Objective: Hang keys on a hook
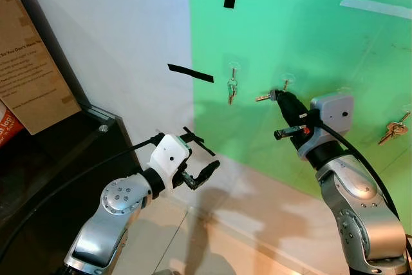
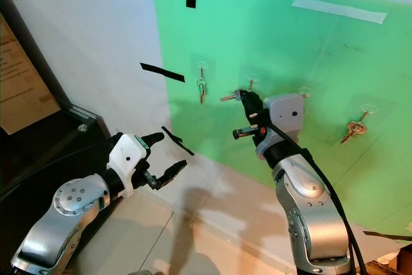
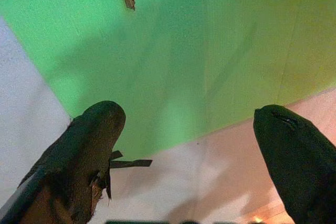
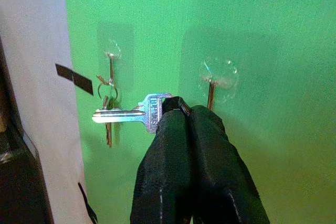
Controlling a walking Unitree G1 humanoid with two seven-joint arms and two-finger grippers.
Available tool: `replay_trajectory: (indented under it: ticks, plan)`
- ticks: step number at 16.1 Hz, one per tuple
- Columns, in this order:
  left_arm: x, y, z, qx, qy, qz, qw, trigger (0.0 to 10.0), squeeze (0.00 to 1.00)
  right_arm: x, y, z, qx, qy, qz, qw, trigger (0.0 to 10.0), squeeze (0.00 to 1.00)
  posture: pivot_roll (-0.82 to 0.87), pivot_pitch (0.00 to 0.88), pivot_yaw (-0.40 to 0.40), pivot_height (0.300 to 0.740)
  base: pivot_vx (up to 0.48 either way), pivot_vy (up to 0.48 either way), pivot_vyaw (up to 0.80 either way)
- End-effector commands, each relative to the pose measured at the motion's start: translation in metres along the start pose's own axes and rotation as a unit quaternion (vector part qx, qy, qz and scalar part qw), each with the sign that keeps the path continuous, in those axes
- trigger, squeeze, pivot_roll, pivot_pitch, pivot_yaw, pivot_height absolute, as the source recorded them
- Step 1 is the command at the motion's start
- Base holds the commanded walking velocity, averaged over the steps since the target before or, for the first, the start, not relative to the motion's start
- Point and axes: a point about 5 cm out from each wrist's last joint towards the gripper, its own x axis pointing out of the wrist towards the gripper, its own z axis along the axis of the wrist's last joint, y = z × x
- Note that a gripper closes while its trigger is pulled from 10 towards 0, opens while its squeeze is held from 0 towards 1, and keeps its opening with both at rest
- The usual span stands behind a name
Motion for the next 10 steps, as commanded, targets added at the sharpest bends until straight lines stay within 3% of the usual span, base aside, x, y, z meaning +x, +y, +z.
replay_trajectory:
  ticks: [1, 10]
  plan:
    - [0.0003, 0.0010, 0.0064, 0.005, -0.015, -0.001, 1.000, 10.0, 0.10, 0.0009, -0.0008, 0.0063, 0.005, -0.019, 0.001, 1.000, 10.0, 0.00, -0.07, 0.000, 0.044, 0.740, 0.000, 0.000, 0.00]
    - [-0.0001, 0.0006, 0.0060, 0.006, -0.016, -0.004, 1.000, 10.0, 0.10, 0.0076, -0.0075, 0.0011, 0.005, -0.006, -0.048, 0.999, 10.0, 0.00, -0.06, 0.000, 0.042, 0.740, 0.000, 0.000, 0.00]
